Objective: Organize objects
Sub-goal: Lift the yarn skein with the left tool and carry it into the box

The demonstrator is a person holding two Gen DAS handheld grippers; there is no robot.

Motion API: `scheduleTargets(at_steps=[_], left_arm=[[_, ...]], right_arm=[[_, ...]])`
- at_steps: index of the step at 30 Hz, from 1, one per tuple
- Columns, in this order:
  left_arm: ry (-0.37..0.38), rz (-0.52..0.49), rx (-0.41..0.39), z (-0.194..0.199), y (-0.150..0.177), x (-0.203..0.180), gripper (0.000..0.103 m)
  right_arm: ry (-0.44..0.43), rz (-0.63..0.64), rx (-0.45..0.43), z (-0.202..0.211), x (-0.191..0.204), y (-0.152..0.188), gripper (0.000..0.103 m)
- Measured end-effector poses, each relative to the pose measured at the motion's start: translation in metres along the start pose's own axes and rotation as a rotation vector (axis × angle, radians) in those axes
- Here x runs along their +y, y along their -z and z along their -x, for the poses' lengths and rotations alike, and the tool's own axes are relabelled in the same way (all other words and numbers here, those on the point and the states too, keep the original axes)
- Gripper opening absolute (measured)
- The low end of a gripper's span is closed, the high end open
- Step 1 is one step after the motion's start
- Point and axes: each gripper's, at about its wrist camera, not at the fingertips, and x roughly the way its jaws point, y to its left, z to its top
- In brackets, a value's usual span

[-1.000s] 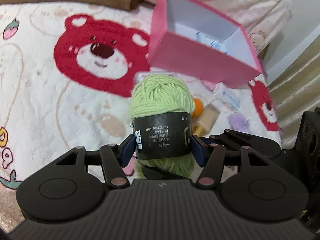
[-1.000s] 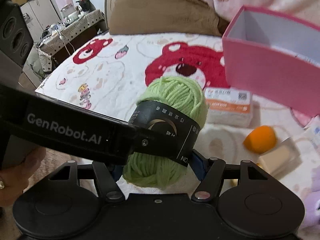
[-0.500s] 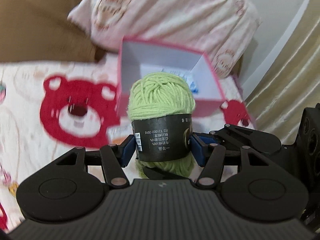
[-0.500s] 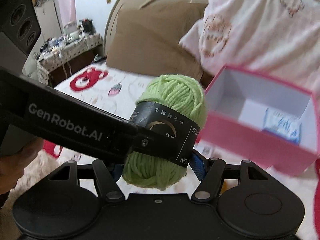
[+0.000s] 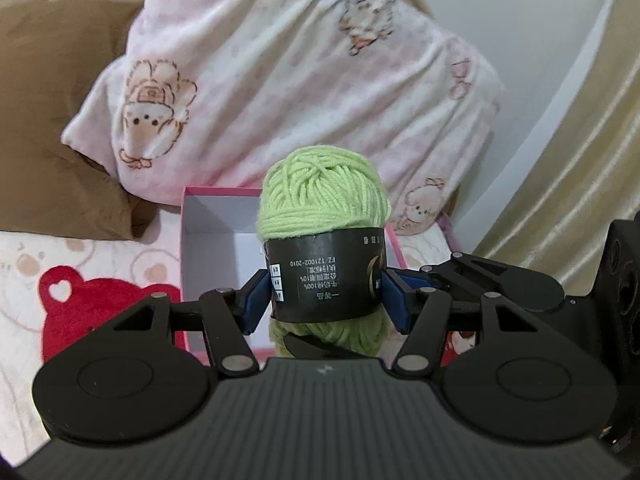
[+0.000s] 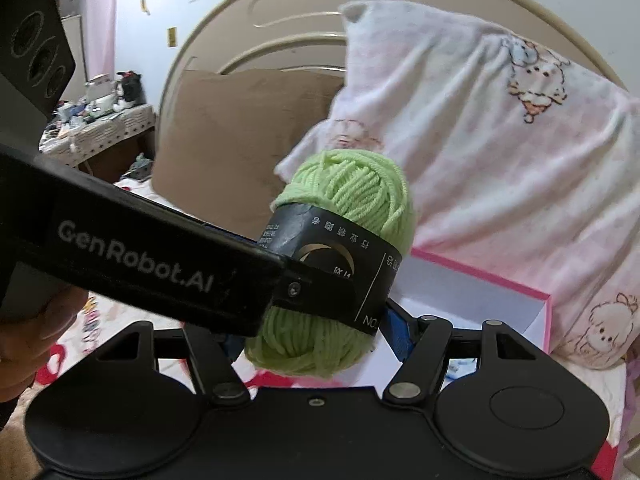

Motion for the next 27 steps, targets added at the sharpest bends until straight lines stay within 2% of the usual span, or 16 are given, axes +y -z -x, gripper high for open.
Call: scheduleTargets(at_steps=[6, 11, 14, 18, 23, 27], left_arm=[[-0.014, 0.044, 0.061, -0.078, -0.015, 0.017, 0.058], [-0.019, 0.107, 0.104, -0.139, -0.004, 0.04, 0.058], [0.0, 0.181, 0.138, -0.169, 0.006, 0.057, 0.058], [0.013, 0.222, 0.169, -0.194, 0.017, 0.068, 0.058], [0.014, 0.251, 0.163, -0.212, 0.017, 0.074, 0.058], [-0.03, 0.239, 0.18, -0.224, 0.017, 0.072, 0.057]], right_arm=[[-0.041, -0.096, 0.059, -0.058, -0.055, 0.006, 0.071], [-0.086, -0.229, 0.13, -0.11, -0.094, 0.029, 0.071], [-0.077, -0.252, 0.192, -0.135, -0.103, 0.041, 0.071], [-0.067, -0.276, 0.279, -0.158, -0.11, 0.052, 0.071], [-0.05, -0.284, 0.295, -0.176, -0.117, 0.05, 0.071], [-0.06, -0.356, 0.309, -0.178, -0.132, 0.053, 0.074]])
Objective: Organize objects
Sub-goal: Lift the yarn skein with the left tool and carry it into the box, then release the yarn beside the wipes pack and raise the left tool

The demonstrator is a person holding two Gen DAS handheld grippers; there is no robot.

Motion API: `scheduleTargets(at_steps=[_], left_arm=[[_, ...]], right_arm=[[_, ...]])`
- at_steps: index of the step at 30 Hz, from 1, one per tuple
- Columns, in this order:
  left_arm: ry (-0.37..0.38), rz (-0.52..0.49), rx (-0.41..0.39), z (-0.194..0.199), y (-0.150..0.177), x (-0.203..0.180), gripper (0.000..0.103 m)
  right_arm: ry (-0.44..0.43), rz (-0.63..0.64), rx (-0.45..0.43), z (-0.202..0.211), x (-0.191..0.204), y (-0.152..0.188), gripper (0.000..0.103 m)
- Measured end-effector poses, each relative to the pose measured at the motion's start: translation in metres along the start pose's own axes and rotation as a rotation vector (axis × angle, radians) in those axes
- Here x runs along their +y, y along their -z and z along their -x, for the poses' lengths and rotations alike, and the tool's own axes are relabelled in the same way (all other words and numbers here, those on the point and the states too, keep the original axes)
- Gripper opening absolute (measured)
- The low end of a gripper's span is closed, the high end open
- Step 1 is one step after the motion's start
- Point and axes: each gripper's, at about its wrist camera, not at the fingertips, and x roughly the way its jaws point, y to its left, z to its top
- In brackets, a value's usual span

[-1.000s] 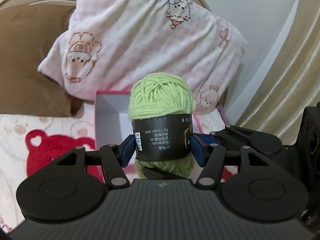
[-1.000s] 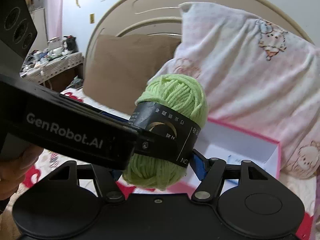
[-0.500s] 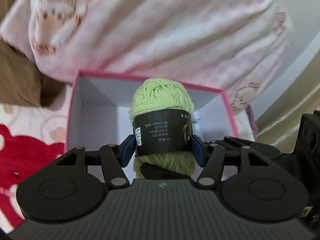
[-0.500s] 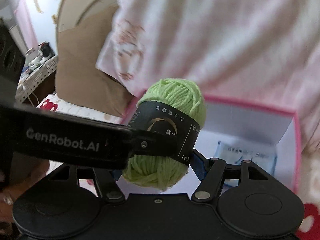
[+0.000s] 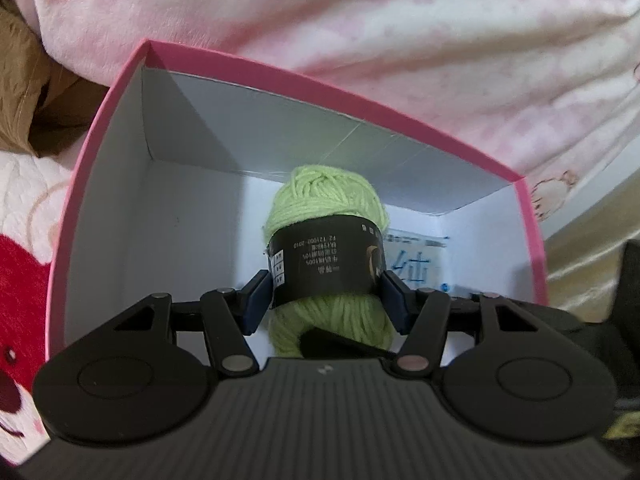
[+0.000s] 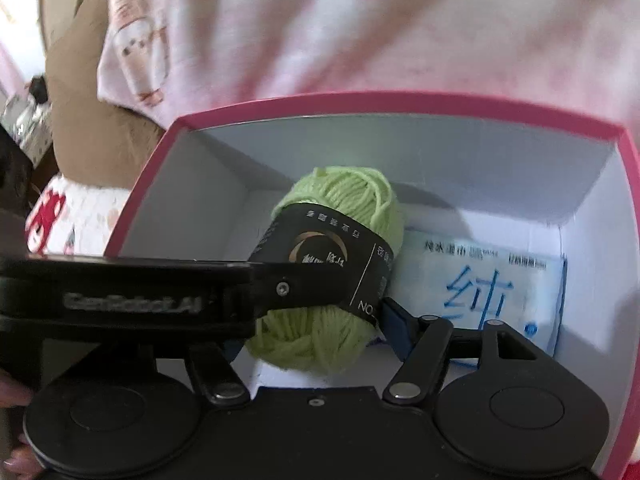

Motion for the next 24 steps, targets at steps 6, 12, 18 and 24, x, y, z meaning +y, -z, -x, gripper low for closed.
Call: scheduleTargets(at_steps=[6, 12, 18, 24], left_arm=[[-0.046, -0.031, 0.001, -0.009, -0.001, -0.012, 0.057], [-0.094, -0.04, 0.0, -0.003, 0.003, -0.019, 0.064], [-0.121, -0.067, 0.002, 0.025, 0.015, -0.017, 0.065], [-0.154, -0.093, -0.007, 0.06, 0.028, -0.024, 0.065]], right_arm=[[0.043, 0.108, -0.041, 0.004, 0.013, 0.014, 0.049], [0.068, 0.08, -0.08, 0.001, 0.01, 0.019, 0.048], [0.049, 0.057, -0.125, 0.006, 0.013, 0.029, 0.049], [0.04, 0.068, -0.16, 0.027, 0.02, 0.041, 0.052]])
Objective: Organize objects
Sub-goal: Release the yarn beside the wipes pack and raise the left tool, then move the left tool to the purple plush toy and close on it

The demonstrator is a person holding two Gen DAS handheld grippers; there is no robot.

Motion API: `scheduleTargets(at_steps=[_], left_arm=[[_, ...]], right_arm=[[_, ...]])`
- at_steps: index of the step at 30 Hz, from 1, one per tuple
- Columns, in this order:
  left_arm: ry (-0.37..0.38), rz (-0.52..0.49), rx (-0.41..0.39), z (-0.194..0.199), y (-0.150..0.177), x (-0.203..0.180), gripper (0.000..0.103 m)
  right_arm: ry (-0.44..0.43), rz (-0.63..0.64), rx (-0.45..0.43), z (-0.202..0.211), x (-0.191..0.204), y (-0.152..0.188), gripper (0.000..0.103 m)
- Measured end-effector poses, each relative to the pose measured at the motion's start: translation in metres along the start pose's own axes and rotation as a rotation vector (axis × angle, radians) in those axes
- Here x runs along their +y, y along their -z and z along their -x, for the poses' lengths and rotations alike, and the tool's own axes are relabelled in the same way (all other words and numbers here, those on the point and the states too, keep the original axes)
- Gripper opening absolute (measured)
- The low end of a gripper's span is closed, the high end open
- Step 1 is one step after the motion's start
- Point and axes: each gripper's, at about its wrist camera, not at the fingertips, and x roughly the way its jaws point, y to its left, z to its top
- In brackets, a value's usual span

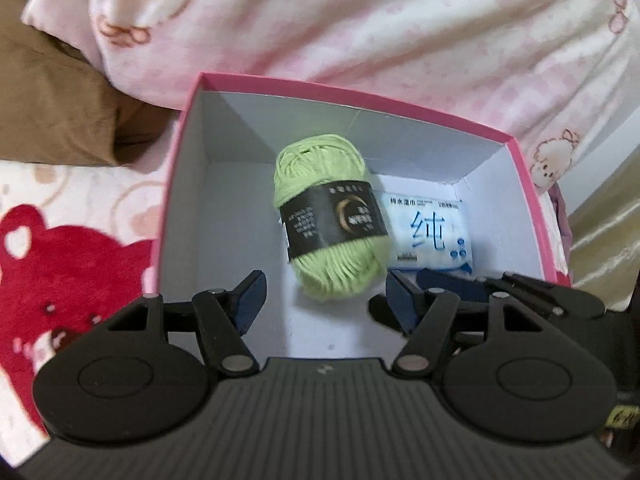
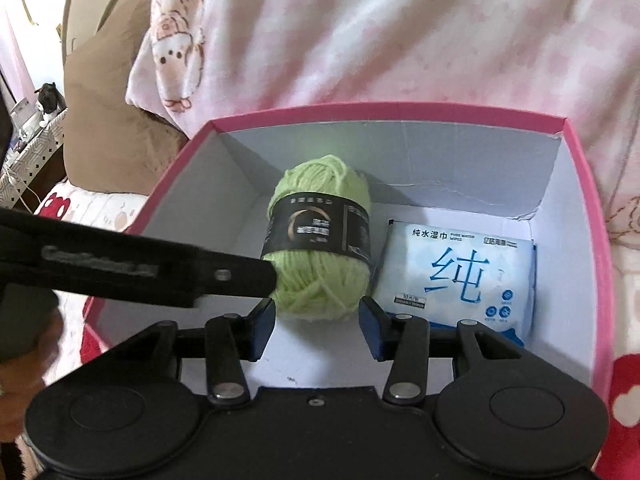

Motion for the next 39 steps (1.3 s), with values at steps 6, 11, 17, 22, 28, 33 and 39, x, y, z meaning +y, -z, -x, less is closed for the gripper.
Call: scheduleTargets(at_steps=[6, 11, 17, 22, 28, 33, 39], left_arm=[[-0.041, -0.033, -0.002, 0.048, 0.007, -0.013, 0.065], [-0.065, -0.04, -0.007, 0.095, 0.014, -0.027, 0.067], [-0.096, -0.049, -0.032, 0.137, 0.037, -0.043, 0.072], [-0.101, -0.087, -0.047, 0.165, 0.057, -0.058, 0.072], [-0.093, -0.153, -0.089, 0.199, 0.077, -0.076, 0.079], [-0.175, -0.231, -0.092, 0.2, 0.099, -0.091, 0.081], [-0.138, -0.227, -0.053, 0.185, 0.133, -0.097, 0.085]], right_arm=[[0.022, 0.047, -0.048, 0.051, 0.012, 0.004, 0.059], [0.037, 0.085, -0.06, 0.1, 0.029, 0.002, 0.065], [0.054, 0.176, -0.067, 0.148, 0.051, 0.008, 0.067], [0.069, 0.233, -0.069, 0.19, 0.064, 0.016, 0.073], [0.056, 0.253, -0.054, 0.235, 0.068, 0.03, 0.079], [0.04, 0.247, -0.028, 0.254, 0.068, 0.056, 0.082], [-0.019, 0.2, -0.013, 0.262, 0.063, 0.099, 0.087]])
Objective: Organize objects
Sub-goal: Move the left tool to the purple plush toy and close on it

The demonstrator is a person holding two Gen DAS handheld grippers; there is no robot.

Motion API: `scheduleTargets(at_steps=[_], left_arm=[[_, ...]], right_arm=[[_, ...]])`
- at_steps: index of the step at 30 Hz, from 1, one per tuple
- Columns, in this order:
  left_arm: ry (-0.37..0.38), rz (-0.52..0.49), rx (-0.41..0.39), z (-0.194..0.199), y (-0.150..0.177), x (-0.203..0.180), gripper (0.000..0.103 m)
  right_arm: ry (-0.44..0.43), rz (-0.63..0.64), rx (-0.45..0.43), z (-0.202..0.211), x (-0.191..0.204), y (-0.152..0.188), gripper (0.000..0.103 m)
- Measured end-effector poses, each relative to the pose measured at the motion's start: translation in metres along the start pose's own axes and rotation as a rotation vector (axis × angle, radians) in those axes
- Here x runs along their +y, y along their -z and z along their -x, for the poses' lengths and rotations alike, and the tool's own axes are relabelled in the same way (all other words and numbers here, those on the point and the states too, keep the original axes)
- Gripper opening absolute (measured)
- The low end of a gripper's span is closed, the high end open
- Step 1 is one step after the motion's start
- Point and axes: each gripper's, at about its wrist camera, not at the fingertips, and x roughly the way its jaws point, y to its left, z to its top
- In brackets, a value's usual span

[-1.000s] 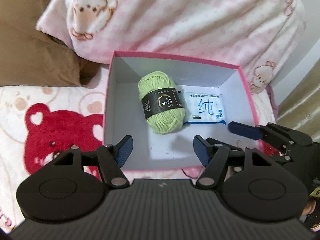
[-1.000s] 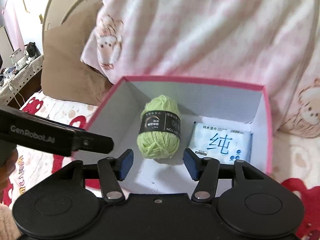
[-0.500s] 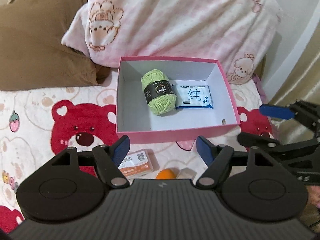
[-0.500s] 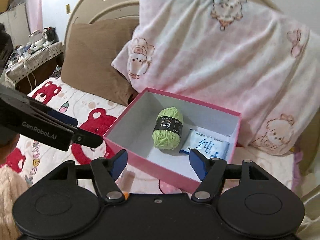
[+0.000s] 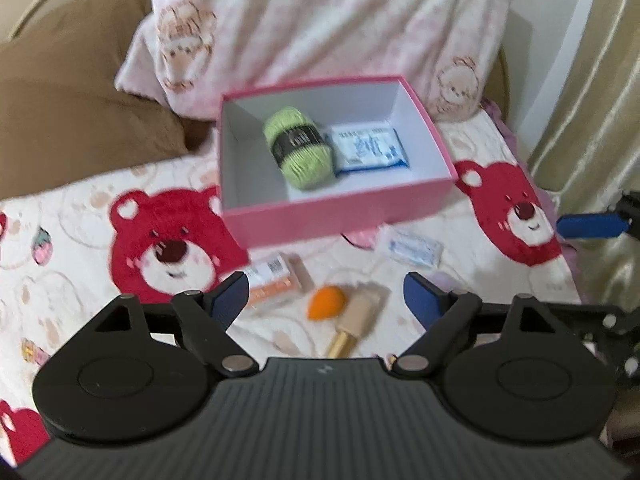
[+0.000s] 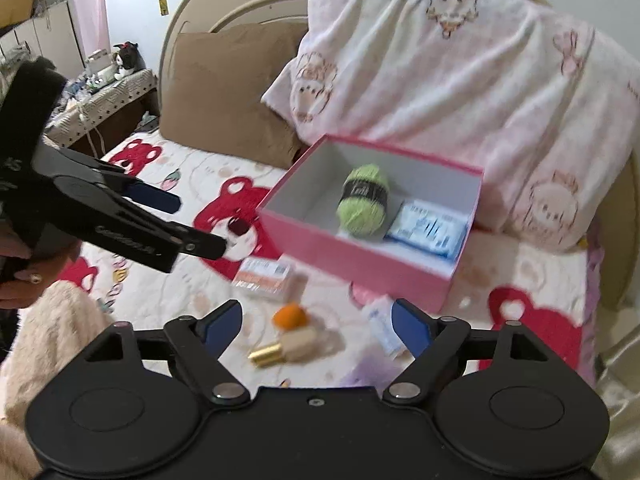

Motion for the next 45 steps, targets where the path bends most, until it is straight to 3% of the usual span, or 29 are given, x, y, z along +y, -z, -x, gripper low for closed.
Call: scheduleTargets(at_steps=[12, 16, 20, 25, 28, 31, 32, 33, 40, 42, 45], left_arm=[[0.152, 0.045, -0.036, -0.065, 0.045, -0.022, 0.09], [0.215, 0.063, -0.02, -0.089, 0.057, -0.03, 0.09], [0.259, 0.081, 0.015, -0.115, 0.064, -0.038, 0.086], [0.339, 0.113, 0.071, -0.149, 0.072, -0.05, 0.074], [0.346, 0.125, 0.076, -0.167, 0.076, -0.055, 0.056], [0.368, 0.137, 0.102, -0.181, 0.08, -0.058, 0.045], [0.402, 0.152, 0.114, -0.183, 0.082, -0.057, 0.036], [0.439, 0.172, 0.128, -0.186, 0.082, -0.056, 0.032], [0.537, 0.362, 0.264, -0.199, 0.099, -0.056, 0.029], [0.601, 0.448, 0.304, -0.204, 0.107, -0.06, 0.028], [0.609, 0.48, 0.324, -0.201, 0.114, -0.071, 0.028]], right_arm=[[0.023, -0.119, -0.009, -0.039, -0.02, 0.085, 0.088], [0.046, -0.173, 0.022, -0.06, -0.029, 0.105, 0.088], [-0.003, -0.283, 0.064, -0.078, -0.034, 0.126, 0.088], [-0.044, -0.363, 0.1, -0.103, -0.041, 0.148, 0.088], [-0.041, -0.353, 0.11, -0.116, -0.042, 0.154, 0.086], [-0.018, -0.313, 0.092, -0.123, -0.039, 0.156, 0.072], [-0.015, -0.297, 0.084, -0.124, -0.039, 0.156, 0.06], [-0.011, -0.283, 0.079, -0.125, -0.038, 0.156, 0.055], [0.037, -0.277, 0.072, -0.112, -0.04, 0.162, 0.059], [0.032, -0.287, 0.054, -0.106, -0.041, 0.164, 0.077], [0.026, -0.278, 0.036, -0.101, -0.04, 0.165, 0.082]])
